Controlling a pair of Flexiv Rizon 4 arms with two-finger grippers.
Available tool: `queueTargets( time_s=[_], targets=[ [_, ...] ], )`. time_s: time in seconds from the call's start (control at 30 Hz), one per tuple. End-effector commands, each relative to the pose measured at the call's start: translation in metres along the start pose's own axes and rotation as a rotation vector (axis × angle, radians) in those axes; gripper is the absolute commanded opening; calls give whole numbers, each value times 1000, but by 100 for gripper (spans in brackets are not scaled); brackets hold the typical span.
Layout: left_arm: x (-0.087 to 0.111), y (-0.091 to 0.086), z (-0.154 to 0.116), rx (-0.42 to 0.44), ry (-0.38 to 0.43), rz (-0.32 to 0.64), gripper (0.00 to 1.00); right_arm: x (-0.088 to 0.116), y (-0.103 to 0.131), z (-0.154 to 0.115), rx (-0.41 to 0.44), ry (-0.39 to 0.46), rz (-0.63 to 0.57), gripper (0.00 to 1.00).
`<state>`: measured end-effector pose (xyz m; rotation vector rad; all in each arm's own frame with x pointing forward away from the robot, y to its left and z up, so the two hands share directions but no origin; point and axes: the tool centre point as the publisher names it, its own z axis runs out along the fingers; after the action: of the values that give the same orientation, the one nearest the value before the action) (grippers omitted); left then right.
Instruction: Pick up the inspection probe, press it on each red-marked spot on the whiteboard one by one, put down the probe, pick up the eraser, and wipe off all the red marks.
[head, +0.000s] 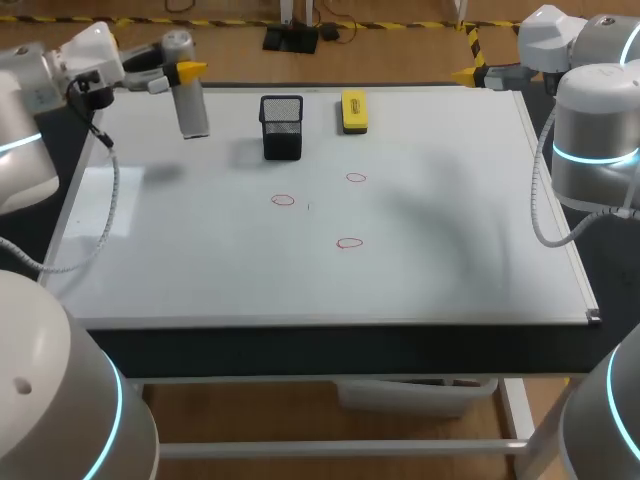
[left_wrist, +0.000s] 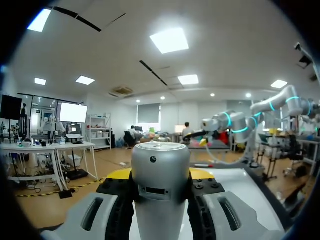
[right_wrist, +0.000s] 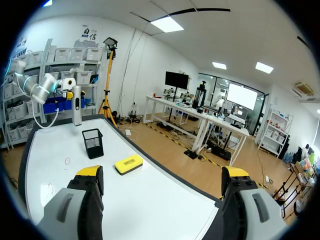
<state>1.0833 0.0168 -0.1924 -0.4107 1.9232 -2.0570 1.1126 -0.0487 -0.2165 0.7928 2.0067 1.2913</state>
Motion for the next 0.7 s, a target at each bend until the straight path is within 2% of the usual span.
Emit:
queueTargets(
  time_s=[0.03,0.3,0.7],
  targets=[
    [1,2,-11,10,-19,5,0,0,0,0,1,0,0,100],
    [-5,6,-23,-10,-41,2,0,0,0,0,1,0,0,100],
    [-5,6,-23,-10,-41,2,0,0,0,0,1,0,0,100]
  ],
)
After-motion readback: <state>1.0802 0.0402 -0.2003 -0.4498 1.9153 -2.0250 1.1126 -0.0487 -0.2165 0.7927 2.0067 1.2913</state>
